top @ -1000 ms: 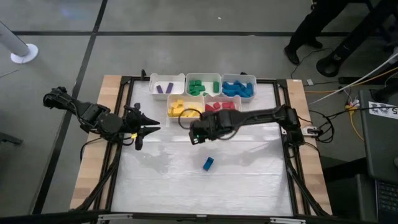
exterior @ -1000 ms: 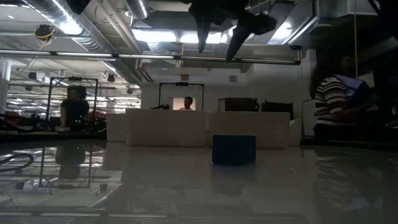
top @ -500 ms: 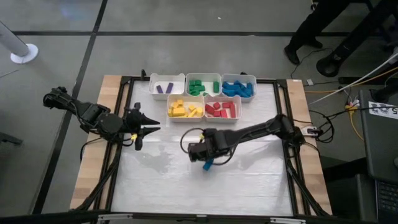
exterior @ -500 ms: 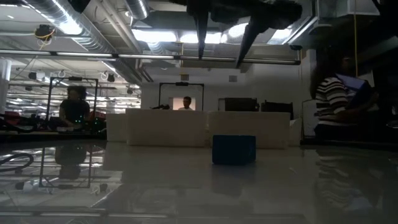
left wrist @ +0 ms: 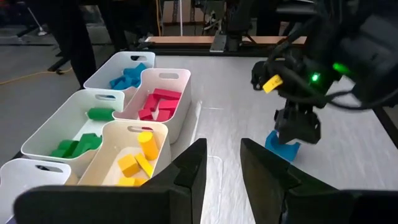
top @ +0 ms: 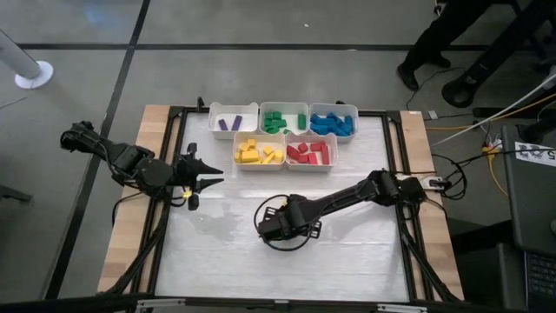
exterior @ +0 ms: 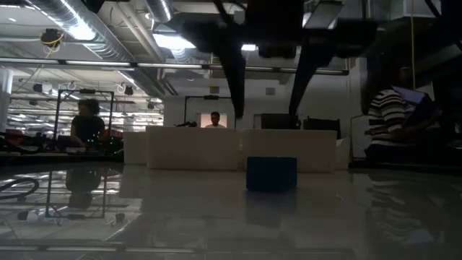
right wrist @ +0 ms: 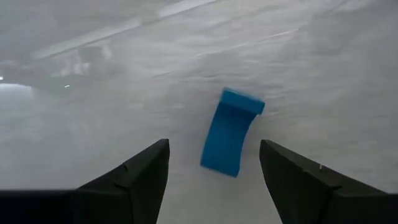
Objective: Sort blocks
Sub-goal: Put the blue block into the top right bin
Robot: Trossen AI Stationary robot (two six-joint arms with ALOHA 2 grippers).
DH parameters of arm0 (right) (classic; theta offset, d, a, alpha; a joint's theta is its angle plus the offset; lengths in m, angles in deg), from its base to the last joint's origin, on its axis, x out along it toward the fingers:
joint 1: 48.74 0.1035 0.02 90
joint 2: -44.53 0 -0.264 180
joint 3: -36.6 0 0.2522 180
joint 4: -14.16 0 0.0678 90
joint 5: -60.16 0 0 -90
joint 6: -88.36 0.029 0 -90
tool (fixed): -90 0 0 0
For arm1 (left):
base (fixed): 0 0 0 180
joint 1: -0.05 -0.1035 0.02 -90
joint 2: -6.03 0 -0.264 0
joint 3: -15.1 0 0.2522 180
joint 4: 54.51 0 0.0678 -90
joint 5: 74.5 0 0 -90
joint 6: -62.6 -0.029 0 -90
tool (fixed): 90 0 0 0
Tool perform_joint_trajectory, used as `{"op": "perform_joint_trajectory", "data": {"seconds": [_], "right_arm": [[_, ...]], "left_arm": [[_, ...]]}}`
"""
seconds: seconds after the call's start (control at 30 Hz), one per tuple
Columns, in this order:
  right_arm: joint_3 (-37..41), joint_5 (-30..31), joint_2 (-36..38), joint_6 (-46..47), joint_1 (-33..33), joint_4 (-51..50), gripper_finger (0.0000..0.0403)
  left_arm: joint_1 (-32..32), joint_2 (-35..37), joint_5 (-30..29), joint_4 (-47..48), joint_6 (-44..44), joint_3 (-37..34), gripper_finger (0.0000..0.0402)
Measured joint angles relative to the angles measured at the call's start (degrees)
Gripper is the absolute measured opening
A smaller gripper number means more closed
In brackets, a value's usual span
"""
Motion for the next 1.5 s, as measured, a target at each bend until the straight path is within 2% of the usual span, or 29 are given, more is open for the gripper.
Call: {"op": "perform_joint_trajectory", "data": {"seconds": [0.43,1.4,1.5], "right_arm": [[0.0,0.0,-3.5,4.4,0.0,-3.9,0.0248],[0.0,0.1,-8.5,5.6,0.0,-3.6,0.0247],[0.0,0.1,-8.4,5.6,0.0,-3.2,0.0234]], "left_arm": [[0.0,0.0,0.0,4.7,1.6,0.0,0.0086],[0.0,0.0,0.1,4.6,1.8,0.0,0.0086],[0.0,0.0,0.1,4.6,1.8,0.0,0.0086]]}}
